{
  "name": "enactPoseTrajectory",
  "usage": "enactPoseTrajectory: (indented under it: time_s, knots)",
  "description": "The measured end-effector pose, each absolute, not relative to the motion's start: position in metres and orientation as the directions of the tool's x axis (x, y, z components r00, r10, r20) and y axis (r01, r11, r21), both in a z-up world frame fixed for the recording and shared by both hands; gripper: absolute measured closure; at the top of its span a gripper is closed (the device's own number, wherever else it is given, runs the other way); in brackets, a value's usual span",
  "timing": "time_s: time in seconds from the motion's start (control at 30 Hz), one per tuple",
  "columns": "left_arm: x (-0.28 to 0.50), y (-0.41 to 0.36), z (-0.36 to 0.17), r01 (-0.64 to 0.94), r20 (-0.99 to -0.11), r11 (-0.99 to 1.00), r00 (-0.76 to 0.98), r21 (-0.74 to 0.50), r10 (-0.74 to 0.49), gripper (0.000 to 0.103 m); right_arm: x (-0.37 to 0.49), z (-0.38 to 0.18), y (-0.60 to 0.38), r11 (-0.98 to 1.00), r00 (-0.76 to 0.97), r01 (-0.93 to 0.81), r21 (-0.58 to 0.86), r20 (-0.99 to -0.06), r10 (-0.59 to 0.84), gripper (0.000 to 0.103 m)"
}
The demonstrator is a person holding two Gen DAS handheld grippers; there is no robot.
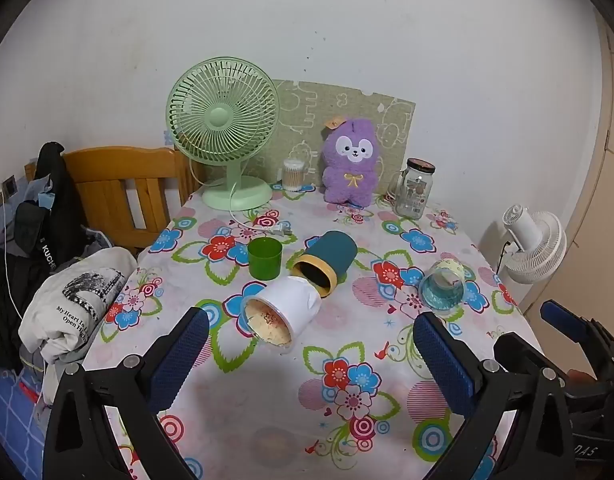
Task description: Flip cup upside down
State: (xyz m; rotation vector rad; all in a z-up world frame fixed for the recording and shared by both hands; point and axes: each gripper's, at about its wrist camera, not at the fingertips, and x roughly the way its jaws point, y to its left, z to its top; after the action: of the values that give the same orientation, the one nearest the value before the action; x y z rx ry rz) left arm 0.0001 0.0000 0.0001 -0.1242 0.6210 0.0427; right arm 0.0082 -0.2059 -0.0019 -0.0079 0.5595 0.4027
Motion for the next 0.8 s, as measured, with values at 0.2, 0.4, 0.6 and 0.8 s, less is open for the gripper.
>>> enactPoseTrajectory:
  time_s: [0.2, 0.4, 0.6, 0.8]
  knots:
    - [0.000, -0.002, 0.000, -0.081, -0.577, 0.992, 0.816, -0.098, 0.010, 0.000, 0.004, 0.001, -0.206, 0.921, 0.775, -0.376, 0.103, -0.511, 0.373, 0.000]
    - [0.000, 0.000, 0.000, -0.077, -0.580, 0.991, 0.815, -0.110, -0.001, 0.000, 0.009, -0.005, -0.206, 0.921, 0.763, -0.375, 0.108, -0.528, 0.373, 0.000]
    - [-0.002, 0.004, -0.005, -0.082, -0.583, 0.990, 0.813, -0.116, -0.001, 0.000, 0.010, -0.007, -0.204, 0.922, 0.763, -0.372, 0.104, -0.532, 0.367, 0.000]
    - [-0.002, 0.008, -0.003, -0.087, -0.581, 0.989, 0.814, -0.121, 0.000, 0.000, 0.011, -0.008, -0.200, 0.921, 0.759, -0.373, 0.109, -0.535, 0.371, 0.000]
